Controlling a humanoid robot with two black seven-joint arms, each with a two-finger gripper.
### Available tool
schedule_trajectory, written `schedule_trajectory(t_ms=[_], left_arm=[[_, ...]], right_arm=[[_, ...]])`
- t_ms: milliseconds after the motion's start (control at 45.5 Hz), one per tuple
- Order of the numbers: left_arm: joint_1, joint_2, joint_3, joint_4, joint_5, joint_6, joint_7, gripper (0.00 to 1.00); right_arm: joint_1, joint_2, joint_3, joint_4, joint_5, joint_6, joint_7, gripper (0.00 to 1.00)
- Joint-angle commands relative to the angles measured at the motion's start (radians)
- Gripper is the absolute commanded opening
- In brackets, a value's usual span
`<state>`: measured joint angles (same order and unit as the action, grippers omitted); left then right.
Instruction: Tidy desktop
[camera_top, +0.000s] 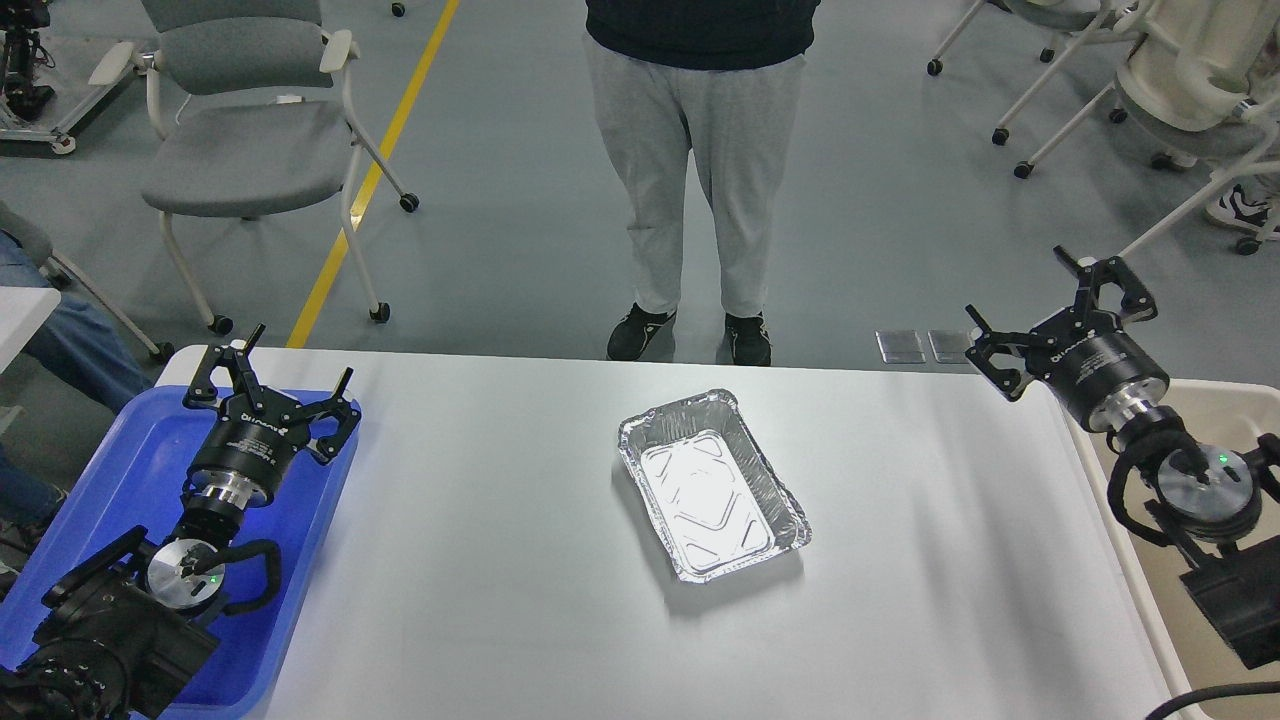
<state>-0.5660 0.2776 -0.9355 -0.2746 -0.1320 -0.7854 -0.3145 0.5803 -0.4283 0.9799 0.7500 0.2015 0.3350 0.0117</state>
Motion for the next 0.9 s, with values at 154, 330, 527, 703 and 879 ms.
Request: schedule_trajectory(t_ms=[154, 330, 527, 703, 879], left_arm=[[0.0, 0.0, 0.0, 0.0, -0.001, 0.0, 0.0, 1.0], [0.0, 0.0, 0.001, 0.0, -0.001, 0.0, 0.0, 1.0], [0.0, 0.0, 0.001, 0.0, -0.001, 0.0, 0.0, 1.0], [0.0, 0.0, 0.001, 0.002, -0.001, 0.0, 0.0, 1.0], [0.0, 0.0, 0.001, 0.0, -0.001, 0.0, 0.0, 1.0]], right_arm=[[-0.01, 0.042, -0.024, -0.161, -0.053, 0.15, -0.003, 1.0], [-0.008, 0.042, -0.024, -0.247, -0.053, 0.225, -0.003, 1.0], [-0.008, 0.045, -0.05, -0.256, -0.053, 0.228, 0.008, 1.0], [-0.008, 0.046, -0.052, -0.253, -0.053, 0.228, 0.008, 1.0], [-0.005, 0.08, -0.05, -0.245, -0.053, 0.231, 0.008, 1.0]])
